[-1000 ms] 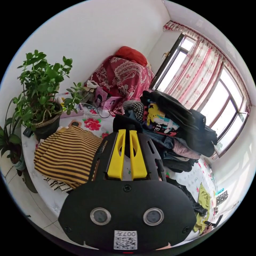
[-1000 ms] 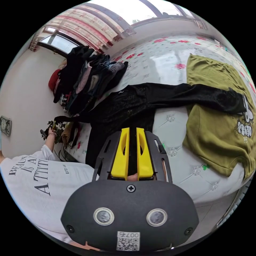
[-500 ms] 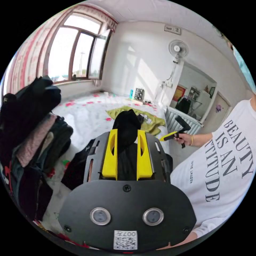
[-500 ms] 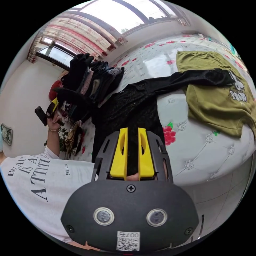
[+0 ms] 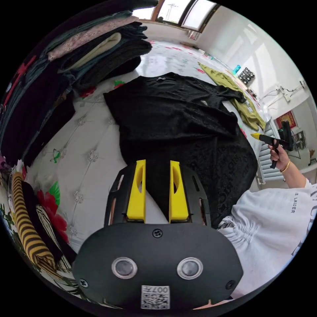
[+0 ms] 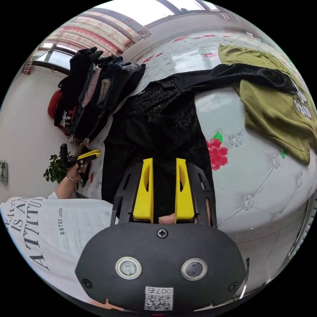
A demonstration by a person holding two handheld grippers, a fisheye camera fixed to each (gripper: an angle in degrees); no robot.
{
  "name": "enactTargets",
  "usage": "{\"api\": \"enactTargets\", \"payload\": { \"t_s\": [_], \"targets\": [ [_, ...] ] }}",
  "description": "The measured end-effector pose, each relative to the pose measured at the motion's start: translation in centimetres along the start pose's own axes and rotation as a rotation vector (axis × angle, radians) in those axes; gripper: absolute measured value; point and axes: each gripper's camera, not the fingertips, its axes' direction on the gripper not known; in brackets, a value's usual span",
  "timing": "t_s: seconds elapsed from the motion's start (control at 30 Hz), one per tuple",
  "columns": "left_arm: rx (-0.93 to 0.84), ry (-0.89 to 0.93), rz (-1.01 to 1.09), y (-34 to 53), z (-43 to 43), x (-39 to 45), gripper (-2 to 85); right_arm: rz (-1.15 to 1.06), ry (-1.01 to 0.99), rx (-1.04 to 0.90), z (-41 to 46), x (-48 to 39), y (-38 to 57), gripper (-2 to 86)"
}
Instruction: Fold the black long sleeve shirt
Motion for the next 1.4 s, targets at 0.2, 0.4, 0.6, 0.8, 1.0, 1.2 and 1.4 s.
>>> {"api": "enactTargets", "payload": {
  "t_s": [0.2, 0.4, 0.6, 0.8, 1.0, 1.2, 1.4],
  "targets": [
    [-0.027, -0.084, -0.069, -2.6, 2.0, -1.7, 11.0, -0.095, 0.118, -0.110, 5.9, -1.2, -8.2, 8.4],
    [-0.040, -0.213, -0.068, -4.3, 3.3, -2.5, 5.1, -0.131, 0.199, -0.223, 9.2, -2.4, -10.6, 5.4],
    [-0.026, -0.199, -0.088, -4.6, 2.6, -5.0, 0.2, 0.053, 0.145, 0.025, 2.7, -0.5, -8.9, 6.7],
    [0.054, -0.085, -0.229, -1.5, 0.9, -7.6, 4.3, 0.148, 0.248, -0.068, 1.5, 1.7, -3.0, 8.5],
    [0.106, 0.048, -0.347, 5.8, -1.7, -8.8, 7.2, 0.151, 0.293, -0.175, 0.6, 4.4, 2.3, 8.3],
    [0.089, 0.107, -0.462, 12.6, -3.7, -5.3, 8.4, -0.039, 0.281, -0.294, 3.1, 4.6, 2.2, 7.7],
    [0.019, 0.073, -0.468, 13.2, -2.4, -1.5, 8.3, -0.259, 0.402, -0.392, 5.1, 3.1, 1.9, 3.5]
  ]
}}
